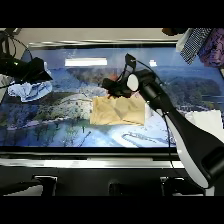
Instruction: Fold the clothes and pants, and hang the long-sleeved shirts on hangers.
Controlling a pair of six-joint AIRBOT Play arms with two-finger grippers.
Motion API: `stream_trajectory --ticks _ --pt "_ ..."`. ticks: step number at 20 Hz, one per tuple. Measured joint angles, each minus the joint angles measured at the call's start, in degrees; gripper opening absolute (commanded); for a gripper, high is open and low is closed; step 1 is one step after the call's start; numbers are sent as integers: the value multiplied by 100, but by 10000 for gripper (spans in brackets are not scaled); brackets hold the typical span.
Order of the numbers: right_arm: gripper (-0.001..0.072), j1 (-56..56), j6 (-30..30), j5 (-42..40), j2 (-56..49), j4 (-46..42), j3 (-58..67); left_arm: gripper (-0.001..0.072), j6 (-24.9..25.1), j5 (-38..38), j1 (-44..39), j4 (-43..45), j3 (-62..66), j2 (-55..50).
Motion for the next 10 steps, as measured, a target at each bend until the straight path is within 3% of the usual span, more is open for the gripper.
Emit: stream_trajectory --ticks 10 --pt "30 199 313 -579 -726 577 0 17 149 -39 42 15 0 35"
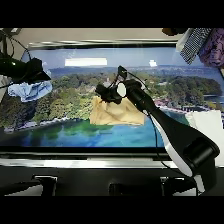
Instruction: Fold the clothes and pants, and hang the long-sleeved shirts on hangers.
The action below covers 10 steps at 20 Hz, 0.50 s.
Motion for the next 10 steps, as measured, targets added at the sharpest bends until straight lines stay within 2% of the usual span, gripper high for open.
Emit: stream_trajectory --ticks 5,7,8,9,10 --pt "42 4 -330 210 -107 431 0 18 13 4 2 4 0 0" --pt "154 4 -466 273 -125 577 0 18 13 7 2 4 0 0" --pt "184 4 -518 299 -131 632 0 18 13 9 2 4 0 0" --pt "338 4 -577 334 -136 695 0 18 13 9 2 2 0 0" --pt "521 7 -647 363 -136 774 0 18 13 9 2 2 0 0"
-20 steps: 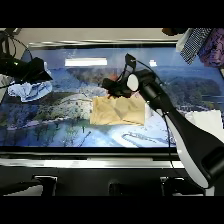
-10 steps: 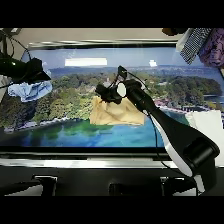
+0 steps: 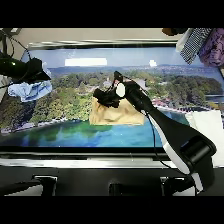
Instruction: Fold the clothes and pants, and hang the long-sleeved shirts on hangers.
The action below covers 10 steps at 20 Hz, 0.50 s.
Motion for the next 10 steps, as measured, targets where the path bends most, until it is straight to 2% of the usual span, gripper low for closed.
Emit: stream_trajectory --ticks 1,6,10 --pt "653 -2 -70 46 9 79 0 18 0 2 0 0 0 0" --pt "667 -348 -660 621 570 227 -2 18 -4 4 0 0 0 0" --pt "670 -1558 -1366 1419 1311 -76 -4 18 -11 -2 2 0 0 2"
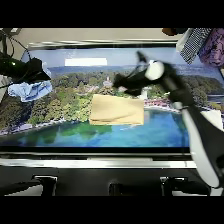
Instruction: Fold the clothes and pants, and hang the long-sleeved shirts on hangers.
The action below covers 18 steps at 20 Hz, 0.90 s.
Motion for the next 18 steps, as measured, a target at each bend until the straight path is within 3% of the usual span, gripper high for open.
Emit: stream_trajectory --ticks 5,10,18 --pt "669 -1663 -1169 549 162 422 -662 18 0 -44 22 13 0 2" --pt "665 -2142 -2277 411 -240 1043 -1784 18 9 -55 22 229 0 -9" --pt "645 -2216 -3032 7 -914 1513 -2267 18 13 -63 24 389 0 -17"
